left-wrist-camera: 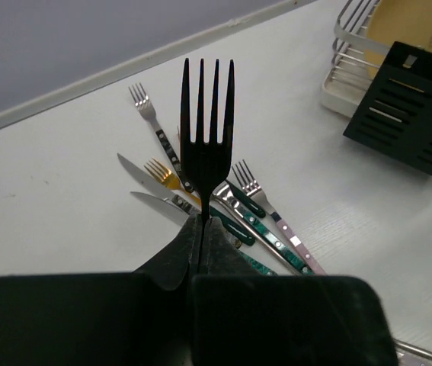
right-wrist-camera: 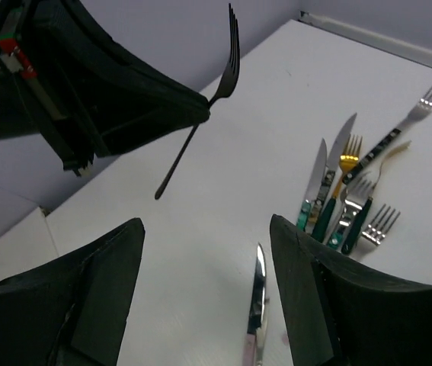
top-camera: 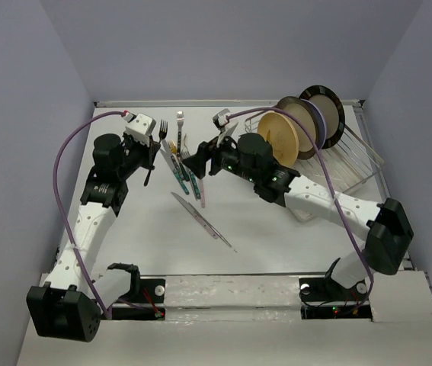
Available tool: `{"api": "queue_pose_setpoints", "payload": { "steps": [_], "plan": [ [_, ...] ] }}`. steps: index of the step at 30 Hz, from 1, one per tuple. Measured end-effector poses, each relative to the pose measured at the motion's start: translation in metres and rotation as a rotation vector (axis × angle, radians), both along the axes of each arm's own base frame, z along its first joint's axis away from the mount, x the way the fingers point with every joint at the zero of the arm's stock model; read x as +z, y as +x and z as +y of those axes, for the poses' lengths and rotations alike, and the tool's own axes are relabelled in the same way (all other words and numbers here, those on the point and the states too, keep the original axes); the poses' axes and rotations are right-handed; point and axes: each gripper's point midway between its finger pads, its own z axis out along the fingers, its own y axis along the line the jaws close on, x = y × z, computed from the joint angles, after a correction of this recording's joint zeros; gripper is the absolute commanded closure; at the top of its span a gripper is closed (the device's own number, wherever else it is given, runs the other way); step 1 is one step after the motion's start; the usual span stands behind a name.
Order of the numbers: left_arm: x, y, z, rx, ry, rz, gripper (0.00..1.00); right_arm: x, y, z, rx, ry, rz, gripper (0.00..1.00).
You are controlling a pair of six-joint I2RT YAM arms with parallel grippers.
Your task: Sort the eating utensils into containers
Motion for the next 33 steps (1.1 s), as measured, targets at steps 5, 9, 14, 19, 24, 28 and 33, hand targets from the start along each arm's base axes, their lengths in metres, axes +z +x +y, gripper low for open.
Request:
{"api": "queue_pose_setpoints", "payload": {
  "steps": [5,9,14,19,24,28,33],
  "plan": [
    [0.02,-0.012,-0.009,-0.042,-0.024,-0.053,1.0,0.01,0.016,0.029,0.012,0.102,0.002,0.31],
    [0.018,-0.014,-0.013,-0.058,-0.031,-0.04,1.0,0.003,0.032,0.044,-0.003,0.169,0.047,0.37],
    [0.017,-0.015,-0.015,-0.064,-0.036,-0.037,1.0,-0.004,0.043,0.051,-0.014,0.218,0.089,0.4],
    [0.017,-0.016,-0.018,-0.074,-0.043,-0.033,1.0,0.0,0.052,0.064,-0.002,0.276,0.109,0.45],
    [0.017,-0.016,-0.018,-0.072,-0.044,-0.031,1.0,-0.001,0.057,0.074,0.01,0.312,0.126,0.49],
    [0.016,-0.018,-0.022,-0.086,-0.046,-0.027,1.0,-0.005,0.065,0.081,0.007,0.329,0.143,0.6],
    [0.006,-0.021,-0.025,-0.106,-0.048,-0.007,1.0,-0.014,0.073,0.096,0.032,0.333,0.157,0.81]
  ]
}}
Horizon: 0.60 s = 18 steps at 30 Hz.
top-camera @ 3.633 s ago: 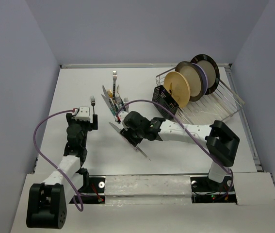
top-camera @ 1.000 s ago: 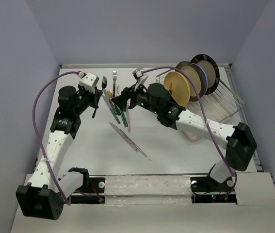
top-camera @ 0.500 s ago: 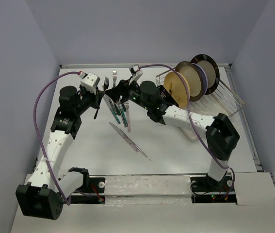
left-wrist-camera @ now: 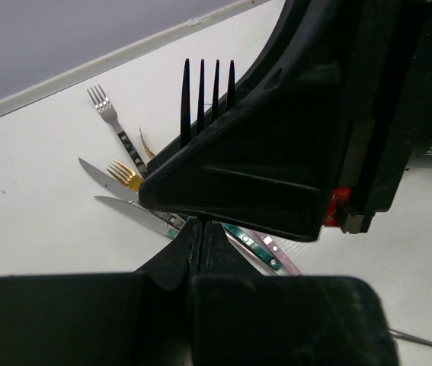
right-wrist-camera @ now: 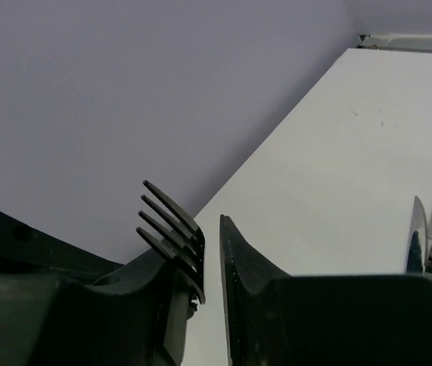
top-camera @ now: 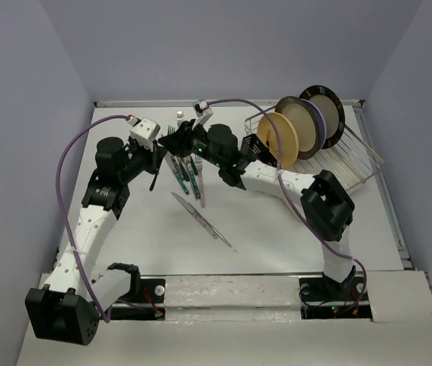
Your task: Sort the eating utensils into containers
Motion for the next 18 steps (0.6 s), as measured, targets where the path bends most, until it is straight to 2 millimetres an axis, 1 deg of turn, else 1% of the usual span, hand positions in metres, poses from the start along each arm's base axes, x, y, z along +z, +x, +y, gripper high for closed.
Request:
{"api": "queue_pose_setpoints", "payload": {
  "steps": [1,2,4,5,6,7,8,11,12,14,15,18],
  "plan": [
    [-0.001,0.0,0.0,-0.001,0.001,0.004,1.0,-0.002,0.001,0.002,0.003,-0.002,0.001,0.87],
    [-0.003,-0.001,0.0,-0.002,0.002,0.007,1.0,-0.004,0.001,0.004,0.009,-0.001,0.004,1.0],
    [-0.005,-0.001,0.0,-0.002,0.003,0.015,1.0,-0.006,0.001,0.005,0.013,-0.002,0.006,1.0],
    [-0.007,-0.001,0.0,-0.002,0.005,0.017,0.63,-0.007,0.002,0.005,0.013,-0.005,0.006,1.0],
    [-0.007,-0.001,0.0,-0.002,0.005,0.017,0.31,-0.007,0.002,0.005,0.012,-0.006,0.004,1.0],
    [-0.007,-0.001,0.0,-0.002,0.008,0.015,0.06,-0.006,0.002,0.005,0.011,-0.009,-0.004,1.0],
    [-0.007,-0.001,0.0,0.0,0.013,0.013,0.01,-0.006,0.003,0.003,0.009,-0.021,-0.02,1.0],
    [-0.009,-0.001,0.003,0.012,0.023,0.013,0.01,-0.003,0.009,-0.009,-0.023,-0.089,-0.074,1.0],
    [-0.011,0.0,0.005,0.026,0.031,0.012,0.01,-0.002,0.013,-0.016,-0.043,-0.132,-0.101,1.0],
    [-0.014,0.002,0.01,0.051,0.041,0.012,0.01,0.006,0.021,-0.033,-0.086,-0.175,-0.135,1.0],
    [-0.017,0.003,0.013,0.073,0.048,0.016,0.01,0.014,0.029,-0.048,-0.129,-0.213,-0.168,1.0],
    [-0.028,0.006,0.025,0.137,0.08,0.022,0.01,0.047,0.053,-0.1,-0.275,-0.293,-0.259,1.0]
  ]
}}
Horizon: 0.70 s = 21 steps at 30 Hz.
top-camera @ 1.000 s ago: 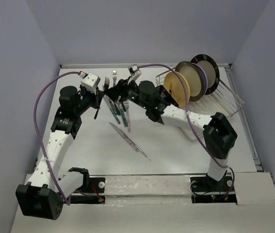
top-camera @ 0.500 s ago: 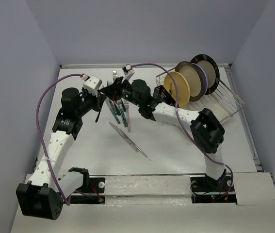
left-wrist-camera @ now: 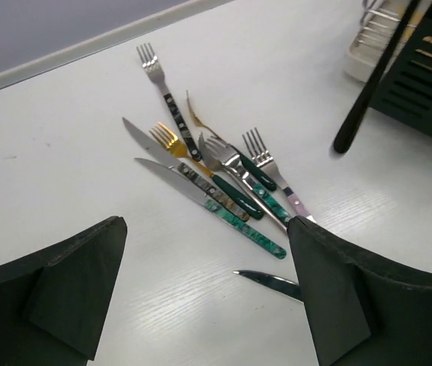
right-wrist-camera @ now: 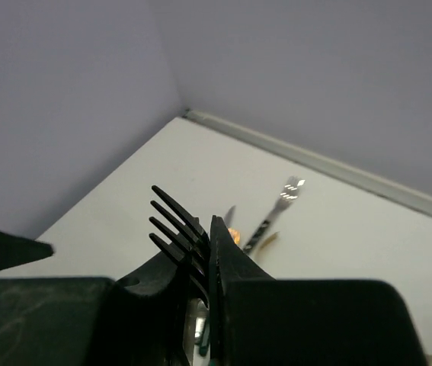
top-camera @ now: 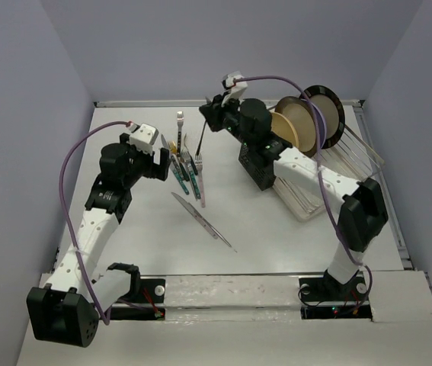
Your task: Sort the eating utensils into containers
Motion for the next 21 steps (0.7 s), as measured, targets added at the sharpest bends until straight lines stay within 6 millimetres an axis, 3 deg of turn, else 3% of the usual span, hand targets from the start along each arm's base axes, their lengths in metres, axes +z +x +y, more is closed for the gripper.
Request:
{"api": "queue_pose_setpoints", "payload": {
  "steps": [5,9,14,21],
  "plan": [
    [-0.034,0.001,0.02,0.096,0.064,0.038,0.01,0.028,0.037,-0.079,-0.238,-0.132,-0.099,1.0],
    [-0.066,-0.004,0.033,0.145,0.116,0.079,0.01,0.01,0.058,-0.121,-0.39,-0.28,-0.091,1.0],
    [-0.084,-0.007,0.042,0.178,0.153,0.096,0.01,-0.019,0.07,-0.139,-0.458,-0.396,-0.049,1.0],
    [-0.082,-0.003,0.046,0.198,0.165,0.067,0.01,-0.038,0.075,-0.145,-0.476,-0.439,-0.018,1.0]
  ]
}}
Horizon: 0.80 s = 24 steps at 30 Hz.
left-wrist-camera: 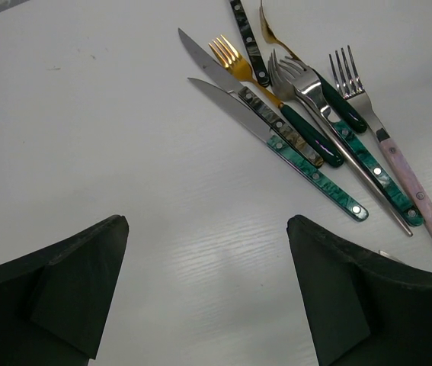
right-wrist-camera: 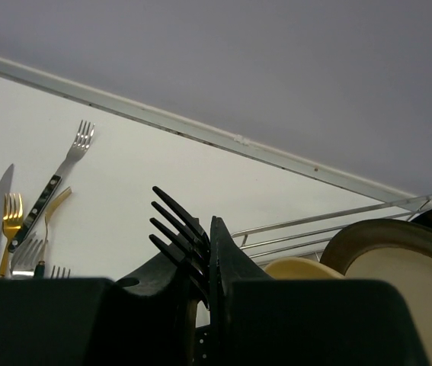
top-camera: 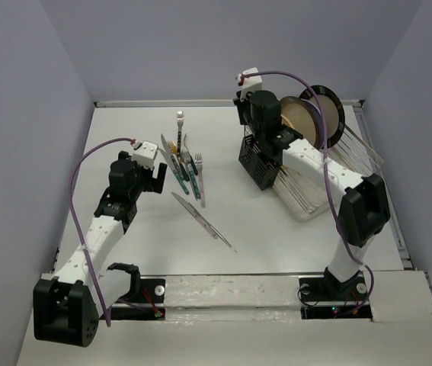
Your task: Sort the eating utensils into containers
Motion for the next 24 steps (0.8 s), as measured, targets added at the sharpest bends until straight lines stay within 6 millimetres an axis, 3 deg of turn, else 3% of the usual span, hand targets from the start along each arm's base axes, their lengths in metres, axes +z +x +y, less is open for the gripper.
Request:
{"api": "queue_pose_setpoints", "payload": {
  "steps": [8,15,18,21,24],
  "plan": [
    [-0.006,0.001,0.0,-0.001,0.005,0.01,0.01,0.007,-0.005,-0.001,0.012,0.003,-0.003,1.0],
    [-0.01,0.001,0.0,-0.002,0.01,0.021,0.01,0.067,-0.026,-0.021,0.003,0.034,-0.106,1.0],
    [-0.01,0.001,0.0,-0.003,0.011,0.021,0.01,0.081,-0.029,-0.027,-0.009,0.042,-0.136,1.0],
    [-0.01,0.001,0.0,-0.003,0.012,0.02,0.01,0.074,-0.026,-0.028,-0.019,0.032,-0.13,1.0],
    [-0.01,0.001,0.0,-0.004,0.013,0.02,0.01,0.049,-0.018,-0.027,-0.025,0.004,-0.087,1.0]
  ]
}}
